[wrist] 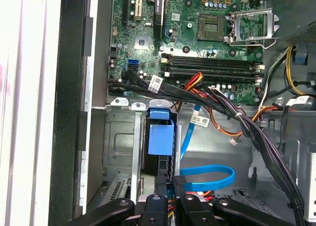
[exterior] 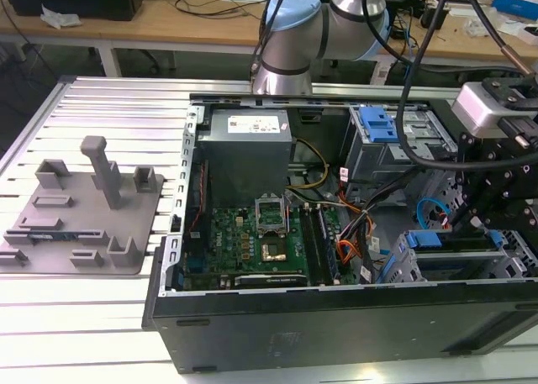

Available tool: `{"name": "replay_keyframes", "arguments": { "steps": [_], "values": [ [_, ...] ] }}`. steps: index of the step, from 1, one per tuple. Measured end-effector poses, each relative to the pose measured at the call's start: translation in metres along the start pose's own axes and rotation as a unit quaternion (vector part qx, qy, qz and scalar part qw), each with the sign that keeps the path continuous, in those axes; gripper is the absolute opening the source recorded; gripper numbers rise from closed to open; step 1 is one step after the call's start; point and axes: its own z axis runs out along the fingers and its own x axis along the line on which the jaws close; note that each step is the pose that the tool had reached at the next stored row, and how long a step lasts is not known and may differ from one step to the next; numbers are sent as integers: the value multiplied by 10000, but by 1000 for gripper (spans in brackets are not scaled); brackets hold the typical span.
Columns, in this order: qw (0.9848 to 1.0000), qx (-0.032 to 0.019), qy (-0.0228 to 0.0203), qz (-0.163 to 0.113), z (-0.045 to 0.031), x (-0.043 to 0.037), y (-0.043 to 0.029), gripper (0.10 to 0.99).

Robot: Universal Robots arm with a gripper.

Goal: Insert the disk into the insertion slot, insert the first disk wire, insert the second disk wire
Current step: 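Insert the second disk wire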

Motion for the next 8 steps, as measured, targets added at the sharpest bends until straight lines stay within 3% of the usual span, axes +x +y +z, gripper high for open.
{"name": "replay_keyframes", "arguments": {
  "steps": [8],
  "values": [
    [10000,0,0,0,21,8,0,161]
  ]
}}
